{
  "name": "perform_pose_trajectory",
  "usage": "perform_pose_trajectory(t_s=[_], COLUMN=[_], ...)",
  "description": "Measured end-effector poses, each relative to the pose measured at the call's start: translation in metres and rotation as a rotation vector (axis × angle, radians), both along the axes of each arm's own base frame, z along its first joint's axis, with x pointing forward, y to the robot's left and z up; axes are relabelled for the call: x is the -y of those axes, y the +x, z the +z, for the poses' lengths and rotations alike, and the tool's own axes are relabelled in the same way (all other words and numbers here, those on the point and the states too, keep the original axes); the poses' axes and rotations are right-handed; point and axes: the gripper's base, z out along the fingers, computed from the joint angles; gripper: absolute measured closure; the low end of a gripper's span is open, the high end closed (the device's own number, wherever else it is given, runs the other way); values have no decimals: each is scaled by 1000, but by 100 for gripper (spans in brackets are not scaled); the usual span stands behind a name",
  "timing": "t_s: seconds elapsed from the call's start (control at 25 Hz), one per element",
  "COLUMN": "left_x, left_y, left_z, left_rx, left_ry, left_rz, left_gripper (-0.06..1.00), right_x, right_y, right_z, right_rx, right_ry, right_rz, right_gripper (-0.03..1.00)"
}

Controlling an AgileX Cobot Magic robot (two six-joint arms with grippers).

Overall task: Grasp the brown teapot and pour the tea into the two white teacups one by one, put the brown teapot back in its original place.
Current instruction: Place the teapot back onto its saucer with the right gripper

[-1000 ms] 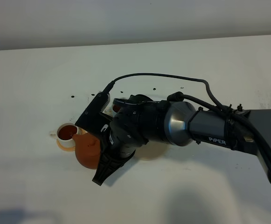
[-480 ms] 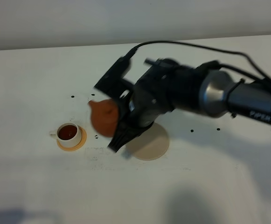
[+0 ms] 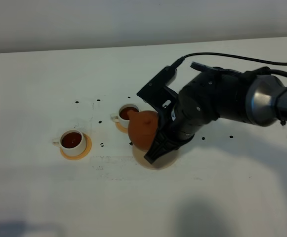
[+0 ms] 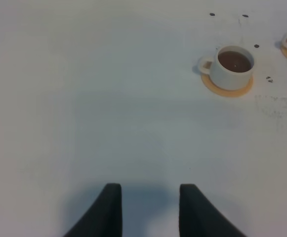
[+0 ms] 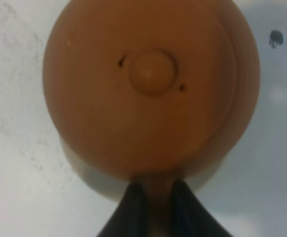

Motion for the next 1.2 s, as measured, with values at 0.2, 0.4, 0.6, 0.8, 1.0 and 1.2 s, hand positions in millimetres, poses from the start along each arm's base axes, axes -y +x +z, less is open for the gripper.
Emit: perform_pose_trajectory(t_s=[0.2,0.4,0.6,0.8,1.0,1.2], left_x=[0,0,0,0,0,0], left_y=[0,0,0,0,0,0], left_z=[0,0,0,0,0,0], left_rx=[0,0,0,0,0,0], left_ry=[0,0,0,0,0,0], left_rz=[0,0,0,0,0,0], left_gripper=[64,64,64,64,64,64], right_x=[1,5,8,8,8,8], right_y=[-3,-5,-6,-6,-6,-6], right_z=[-3,-9,-13,-13,-12,-16], right_rx=[-10,-30,-40,-37,-36,-47], right_ry=[19,38,39,46,47,40], right_rz=[-15,-47,-60,-65,-66,-66], right_gripper=[88,88,88,88,88,88])
